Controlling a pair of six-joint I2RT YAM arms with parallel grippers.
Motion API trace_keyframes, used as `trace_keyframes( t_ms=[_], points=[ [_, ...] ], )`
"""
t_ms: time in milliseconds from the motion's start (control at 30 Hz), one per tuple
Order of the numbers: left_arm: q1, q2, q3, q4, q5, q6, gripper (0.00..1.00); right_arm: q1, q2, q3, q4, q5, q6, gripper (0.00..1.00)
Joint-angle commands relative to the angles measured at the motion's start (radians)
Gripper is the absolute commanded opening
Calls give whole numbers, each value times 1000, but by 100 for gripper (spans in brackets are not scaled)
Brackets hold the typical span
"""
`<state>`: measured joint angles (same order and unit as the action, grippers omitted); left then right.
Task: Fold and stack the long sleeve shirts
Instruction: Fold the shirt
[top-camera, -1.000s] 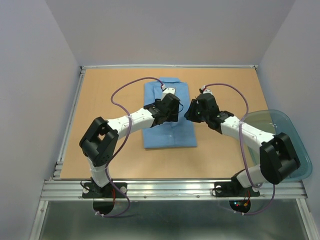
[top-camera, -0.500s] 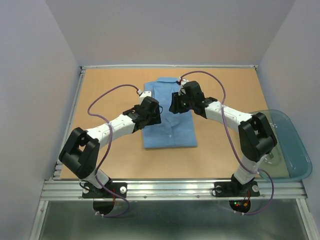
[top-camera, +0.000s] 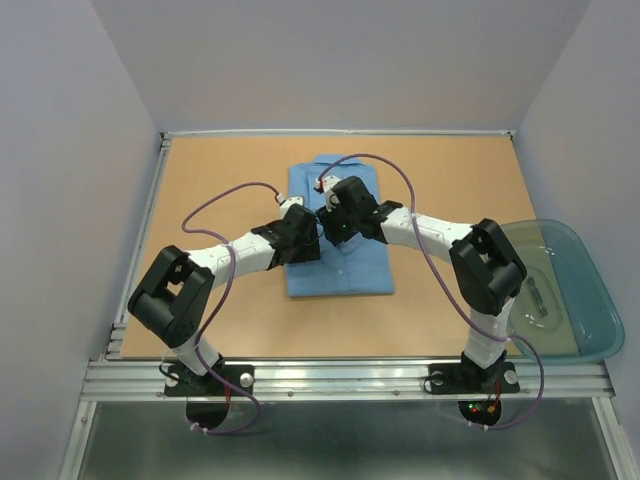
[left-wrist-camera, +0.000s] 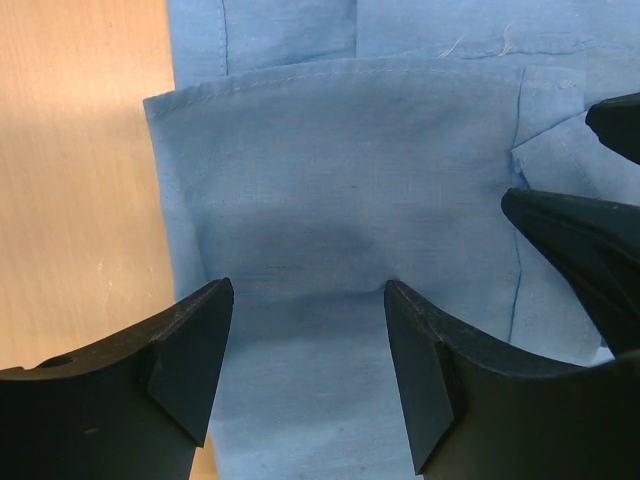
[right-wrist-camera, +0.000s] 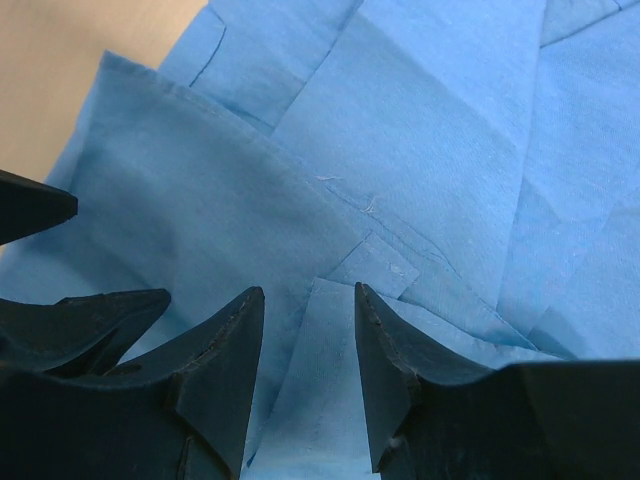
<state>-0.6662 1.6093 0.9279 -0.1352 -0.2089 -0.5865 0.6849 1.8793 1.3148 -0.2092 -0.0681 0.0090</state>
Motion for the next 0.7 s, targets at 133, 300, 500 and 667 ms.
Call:
trace_keyframes(
  t_ms=[133, 300, 500, 667],
  points=[
    [20, -6, -35, 42, 23, -18, 73, 53, 47, 84, -42, 160, -95, 47],
    [27, -12, -44, 49, 34, -15, 73, 61, 64, 80, -45, 238, -96, 46],
    [30, -20, -43, 54, 39, -13, 73, 61, 66, 86, -45, 289, -95, 35],
    [30, -37, -34, 49, 40, -7, 73, 61, 54, 95, -45, 298, -58, 5]
  ],
)
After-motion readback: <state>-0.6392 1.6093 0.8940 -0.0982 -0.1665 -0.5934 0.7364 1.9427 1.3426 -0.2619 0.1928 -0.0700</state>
